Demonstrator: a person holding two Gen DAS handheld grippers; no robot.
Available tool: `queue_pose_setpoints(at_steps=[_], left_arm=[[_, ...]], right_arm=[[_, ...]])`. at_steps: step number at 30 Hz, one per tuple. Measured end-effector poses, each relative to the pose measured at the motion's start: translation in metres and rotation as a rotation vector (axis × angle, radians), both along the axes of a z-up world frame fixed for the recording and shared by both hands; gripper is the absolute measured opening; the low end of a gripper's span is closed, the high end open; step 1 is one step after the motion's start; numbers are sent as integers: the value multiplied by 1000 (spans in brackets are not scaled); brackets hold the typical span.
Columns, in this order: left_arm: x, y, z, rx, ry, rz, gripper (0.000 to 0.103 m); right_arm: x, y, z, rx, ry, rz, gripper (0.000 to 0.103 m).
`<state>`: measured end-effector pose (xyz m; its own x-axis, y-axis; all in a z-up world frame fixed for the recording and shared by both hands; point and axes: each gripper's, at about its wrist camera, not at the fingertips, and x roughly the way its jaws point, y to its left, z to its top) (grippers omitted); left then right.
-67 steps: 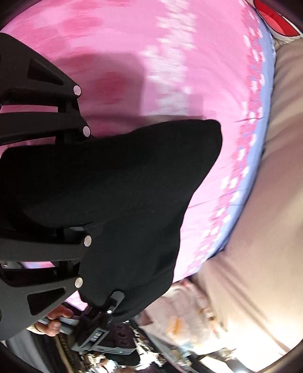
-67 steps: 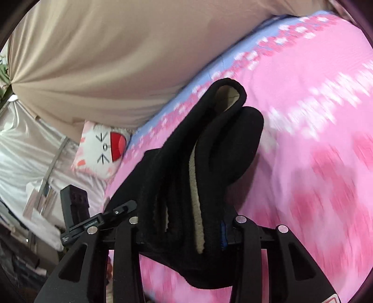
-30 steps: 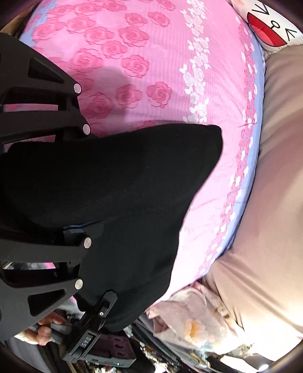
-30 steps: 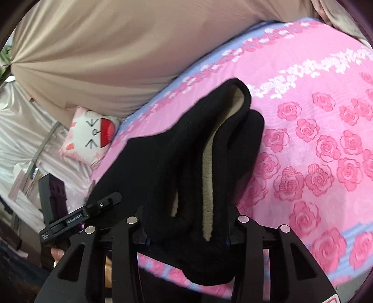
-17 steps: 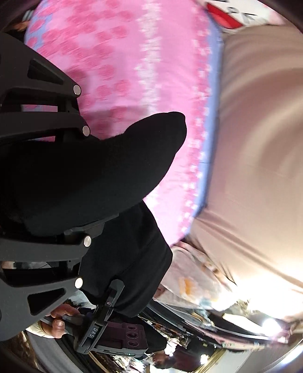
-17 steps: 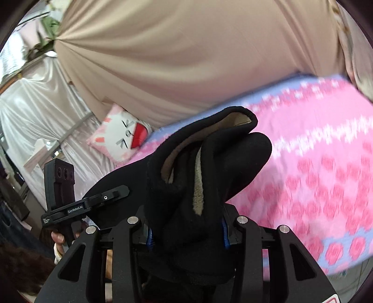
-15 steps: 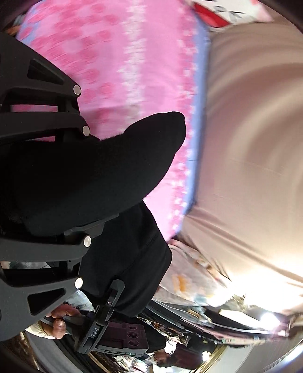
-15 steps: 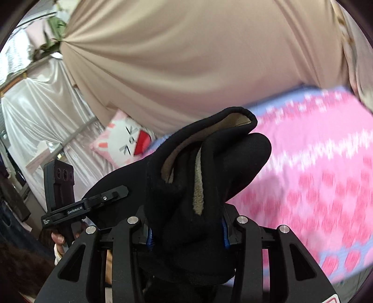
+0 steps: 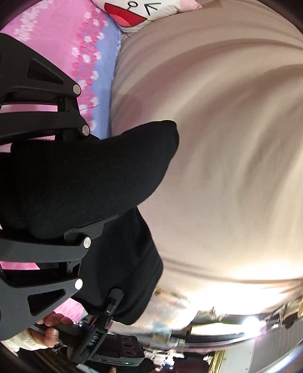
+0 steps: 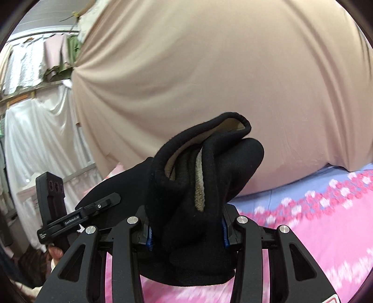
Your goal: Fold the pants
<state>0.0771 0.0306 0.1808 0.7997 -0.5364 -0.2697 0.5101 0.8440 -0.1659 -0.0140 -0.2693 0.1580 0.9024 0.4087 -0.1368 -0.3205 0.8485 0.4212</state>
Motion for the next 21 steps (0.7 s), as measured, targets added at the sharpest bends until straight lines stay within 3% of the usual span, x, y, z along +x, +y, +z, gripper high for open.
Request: queue_pose_setpoints(at_steps=[5, 9, 14, 16, 17, 18, 19, 21], left_arm=[[90, -12, -42, -4, 19, 72, 41], [147, -22, -97, 29, 66, 107, 41], [203, -28, -180, 76, 260, 129, 41], [208, -23, -204, 75, 308, 173, 52], [208, -20, -205, 65, 334, 173, 61], [208, -14, -204, 58, 367, 193, 77], [207, -9, -204, 70, 377, 224, 85], [194, 3, -204, 101, 376, 312, 91]], right_arm=[[101, -18, -47, 45, 46, -21, 39], [163, -29, -105, 84, 163, -34, 39], [218, -33, -181, 82, 380, -62, 40], [227, -36, -204, 90, 490, -67, 51], [227, -38, -207, 107, 523, -56, 54], [226, -43, -210, 121, 563, -52, 60], [220, -48, -211, 122, 584, -75, 68], [202, -61, -213, 142, 595, -150, 73]])
